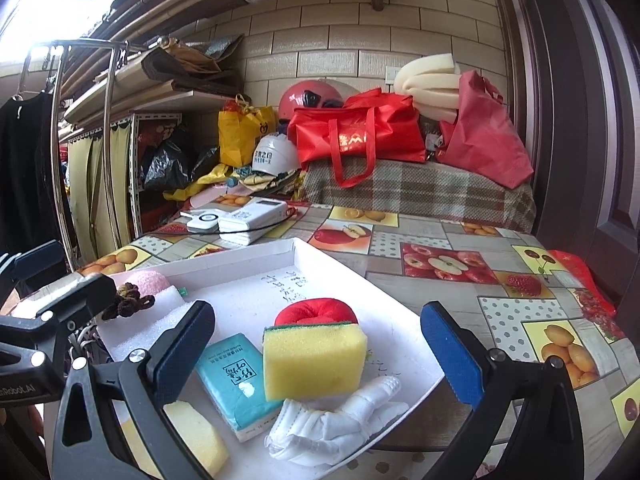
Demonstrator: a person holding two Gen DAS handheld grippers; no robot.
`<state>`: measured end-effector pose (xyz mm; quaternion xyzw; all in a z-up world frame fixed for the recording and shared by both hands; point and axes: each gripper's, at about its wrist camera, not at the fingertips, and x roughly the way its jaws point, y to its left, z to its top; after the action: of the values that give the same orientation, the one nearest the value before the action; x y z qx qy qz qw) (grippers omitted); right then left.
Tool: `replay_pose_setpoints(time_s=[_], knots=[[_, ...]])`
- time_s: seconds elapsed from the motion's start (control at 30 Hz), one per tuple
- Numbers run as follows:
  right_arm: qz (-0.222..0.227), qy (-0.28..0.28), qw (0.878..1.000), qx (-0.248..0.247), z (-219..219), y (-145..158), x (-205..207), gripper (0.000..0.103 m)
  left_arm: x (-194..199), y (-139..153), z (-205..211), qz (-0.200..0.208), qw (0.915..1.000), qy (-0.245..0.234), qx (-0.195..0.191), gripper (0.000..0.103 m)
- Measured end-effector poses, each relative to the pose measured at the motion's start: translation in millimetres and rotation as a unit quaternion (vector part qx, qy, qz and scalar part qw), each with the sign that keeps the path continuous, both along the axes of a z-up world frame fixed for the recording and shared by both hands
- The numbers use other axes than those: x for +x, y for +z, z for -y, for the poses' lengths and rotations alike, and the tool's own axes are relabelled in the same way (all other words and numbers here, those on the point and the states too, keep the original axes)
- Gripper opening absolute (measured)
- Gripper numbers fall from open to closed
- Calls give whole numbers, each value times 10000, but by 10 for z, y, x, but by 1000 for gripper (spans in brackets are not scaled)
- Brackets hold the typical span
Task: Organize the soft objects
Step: 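Withdraw both grippers from the box back toward the remaining items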
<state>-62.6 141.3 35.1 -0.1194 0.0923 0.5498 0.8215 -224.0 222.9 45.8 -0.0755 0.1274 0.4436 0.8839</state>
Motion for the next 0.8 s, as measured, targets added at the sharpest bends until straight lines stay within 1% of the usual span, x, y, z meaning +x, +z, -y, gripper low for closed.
replay_pose_setpoints(time_s=[0.2,0.37,0.43,0.57,0.8], knots=[[92,-24,10000,-3,58,0,-54,103,-2,1,132,37,9999,-168,10,103],[-115,-23,9999,-11,245,-22,-10,103,14,3,260,23,9994,-340,25,103],[-131,-63,9999,86,364,-17,1,103,36,5,326,4,9990,-442,45,103],[-173,-102,9997,128,545,-9,48,103,97,8,450,-65,9978,-651,97,103],[-231,-205,9994,158,732,-17,110,103,175,13,616,-148,9957,-886,218,103]])
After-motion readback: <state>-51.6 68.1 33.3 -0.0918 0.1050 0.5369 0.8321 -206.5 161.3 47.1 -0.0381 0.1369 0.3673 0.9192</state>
